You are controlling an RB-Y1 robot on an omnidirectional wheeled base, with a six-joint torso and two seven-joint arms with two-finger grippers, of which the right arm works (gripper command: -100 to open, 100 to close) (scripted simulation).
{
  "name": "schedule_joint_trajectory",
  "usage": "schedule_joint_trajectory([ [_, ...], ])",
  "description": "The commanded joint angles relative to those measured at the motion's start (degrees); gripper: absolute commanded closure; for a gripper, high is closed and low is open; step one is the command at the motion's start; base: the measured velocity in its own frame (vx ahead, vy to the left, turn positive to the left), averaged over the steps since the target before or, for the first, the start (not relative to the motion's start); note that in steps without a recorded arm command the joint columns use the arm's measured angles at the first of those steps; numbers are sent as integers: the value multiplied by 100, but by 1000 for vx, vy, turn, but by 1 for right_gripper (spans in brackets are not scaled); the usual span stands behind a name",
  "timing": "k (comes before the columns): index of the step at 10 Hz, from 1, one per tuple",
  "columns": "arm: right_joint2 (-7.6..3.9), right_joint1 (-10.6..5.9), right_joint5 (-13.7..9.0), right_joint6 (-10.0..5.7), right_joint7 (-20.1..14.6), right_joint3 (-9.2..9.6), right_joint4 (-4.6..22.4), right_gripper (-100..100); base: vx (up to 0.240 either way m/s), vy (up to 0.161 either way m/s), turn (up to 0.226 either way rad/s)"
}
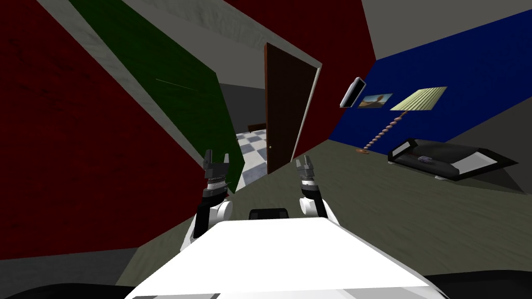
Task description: Push the door open
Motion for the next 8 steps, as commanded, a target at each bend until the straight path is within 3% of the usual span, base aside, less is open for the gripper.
schedule_joint_trajectory([
  [1, -42, -90, 16, -13, -23, 59, 184, -100, 100, -16, -5],
  [8, -157, -587, 113, -248, -89, 348, 1317, -100, 97, -24, -5],
])
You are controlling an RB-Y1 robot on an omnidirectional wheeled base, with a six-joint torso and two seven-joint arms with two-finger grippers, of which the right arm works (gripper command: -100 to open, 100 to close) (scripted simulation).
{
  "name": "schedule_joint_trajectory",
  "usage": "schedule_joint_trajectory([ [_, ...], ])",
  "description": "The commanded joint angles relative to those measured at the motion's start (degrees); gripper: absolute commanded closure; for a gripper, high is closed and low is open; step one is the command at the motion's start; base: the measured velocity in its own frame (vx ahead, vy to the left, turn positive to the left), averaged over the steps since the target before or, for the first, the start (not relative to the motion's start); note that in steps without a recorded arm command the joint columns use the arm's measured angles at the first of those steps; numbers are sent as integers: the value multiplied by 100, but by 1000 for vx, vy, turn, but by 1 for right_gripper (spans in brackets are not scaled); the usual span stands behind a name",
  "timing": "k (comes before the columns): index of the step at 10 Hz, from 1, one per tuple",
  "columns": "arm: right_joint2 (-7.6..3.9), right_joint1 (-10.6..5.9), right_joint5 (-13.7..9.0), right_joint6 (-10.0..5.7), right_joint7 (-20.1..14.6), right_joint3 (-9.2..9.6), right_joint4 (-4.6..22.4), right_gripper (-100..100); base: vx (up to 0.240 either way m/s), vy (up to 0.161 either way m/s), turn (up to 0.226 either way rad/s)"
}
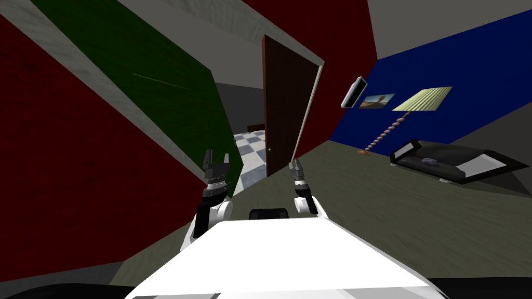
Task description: Push the door open
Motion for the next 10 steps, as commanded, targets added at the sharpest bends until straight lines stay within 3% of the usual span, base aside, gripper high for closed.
schedule_joint_trajectory([
  [1, -31, -115, 22, -53, -26, 71, 268, -100, 112, -8, -4],
  [6, -82, -429, 83, -202, -68, 254, 966, -100, 81, -20, -5],
  [7, -82, -429, 83, -202, -68, 254, 984, -100, 56, -20, 1],
  [10, -113, -671, 130, -316, -100, 394, 1534, -100, 70, -16, -7],
])
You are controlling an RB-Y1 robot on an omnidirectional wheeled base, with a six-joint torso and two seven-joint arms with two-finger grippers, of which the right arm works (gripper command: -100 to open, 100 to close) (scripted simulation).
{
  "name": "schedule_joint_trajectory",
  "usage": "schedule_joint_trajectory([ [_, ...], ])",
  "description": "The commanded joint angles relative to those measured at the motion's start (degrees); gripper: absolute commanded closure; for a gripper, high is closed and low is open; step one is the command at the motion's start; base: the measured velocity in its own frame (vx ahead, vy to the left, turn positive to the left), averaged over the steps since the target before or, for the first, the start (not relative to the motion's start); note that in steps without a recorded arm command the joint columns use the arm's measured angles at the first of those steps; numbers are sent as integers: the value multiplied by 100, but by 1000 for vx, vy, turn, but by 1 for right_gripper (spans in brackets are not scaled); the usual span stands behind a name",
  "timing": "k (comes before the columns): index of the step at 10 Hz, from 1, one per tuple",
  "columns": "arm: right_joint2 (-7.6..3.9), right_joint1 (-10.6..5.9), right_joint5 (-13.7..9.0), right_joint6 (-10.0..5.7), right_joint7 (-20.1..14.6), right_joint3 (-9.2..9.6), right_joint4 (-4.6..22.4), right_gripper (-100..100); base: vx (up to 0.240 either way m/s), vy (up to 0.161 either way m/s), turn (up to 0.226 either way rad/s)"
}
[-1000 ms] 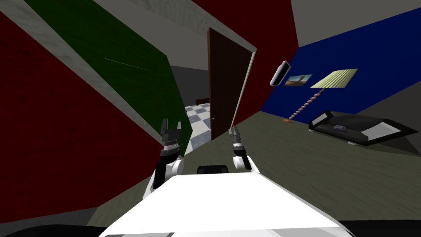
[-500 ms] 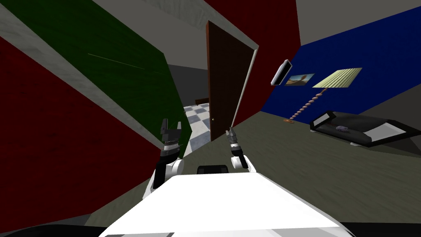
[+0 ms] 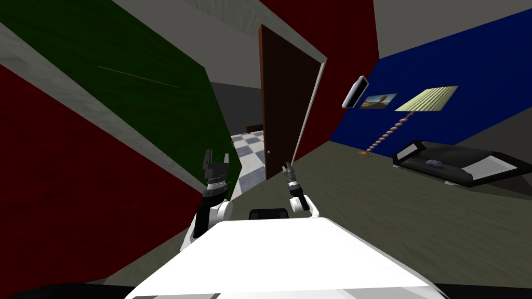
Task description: Push the door open
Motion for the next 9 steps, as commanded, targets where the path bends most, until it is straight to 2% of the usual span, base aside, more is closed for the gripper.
schedule_joint_trajectory([
  [1, -25, -129, 23, -76, -23, 75, 286, -100, 104, -26, -5],
  [9, -74, -764, 147, -377, -107, 444, 1745, -100, 102, -25, -6],
])
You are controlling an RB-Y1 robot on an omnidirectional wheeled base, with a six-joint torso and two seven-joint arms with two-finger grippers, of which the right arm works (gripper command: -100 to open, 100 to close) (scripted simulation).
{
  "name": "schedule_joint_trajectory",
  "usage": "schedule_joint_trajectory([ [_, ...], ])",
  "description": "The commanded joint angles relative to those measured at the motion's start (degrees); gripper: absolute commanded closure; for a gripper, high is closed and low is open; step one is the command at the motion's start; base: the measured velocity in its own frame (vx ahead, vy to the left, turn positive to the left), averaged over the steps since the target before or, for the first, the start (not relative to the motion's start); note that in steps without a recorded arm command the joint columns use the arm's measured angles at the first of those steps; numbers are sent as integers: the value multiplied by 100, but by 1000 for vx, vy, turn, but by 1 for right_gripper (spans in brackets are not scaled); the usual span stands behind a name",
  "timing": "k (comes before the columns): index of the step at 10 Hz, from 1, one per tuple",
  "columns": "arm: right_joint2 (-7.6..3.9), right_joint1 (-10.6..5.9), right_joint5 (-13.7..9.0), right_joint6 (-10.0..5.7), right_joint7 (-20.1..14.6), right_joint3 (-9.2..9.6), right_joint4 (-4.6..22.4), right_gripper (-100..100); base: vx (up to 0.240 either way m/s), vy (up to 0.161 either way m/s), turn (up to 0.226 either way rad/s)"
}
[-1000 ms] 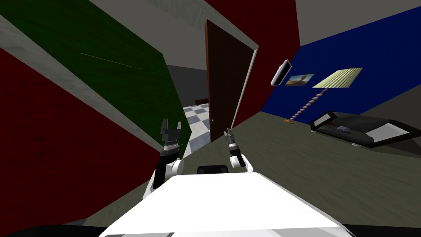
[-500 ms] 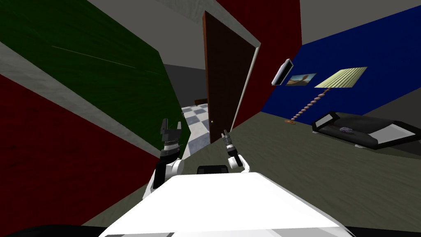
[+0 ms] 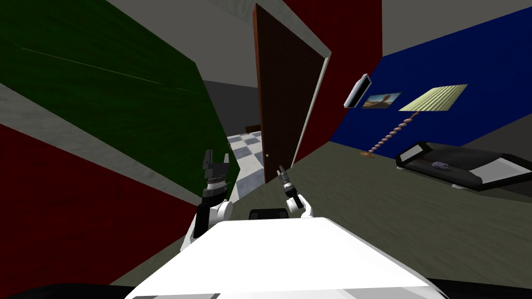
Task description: Push the door open
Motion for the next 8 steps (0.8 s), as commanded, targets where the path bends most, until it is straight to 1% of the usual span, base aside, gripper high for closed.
schedule_joint_trajectory([
  [1, 2, -101, 29, -98, -5, 80, 286, -100, 111, -22, -3],
  [2, 2, -101, 29, -98, -5, 80, 311, -100, 63, -16, -1],
  [4, -2, -248, 57, -168, -25, 165, 646, -100, 61, -12, -6],
  [8, -7, -528, 112, -301, -62, 328, 1285, -100, 96, -24, -5],
])
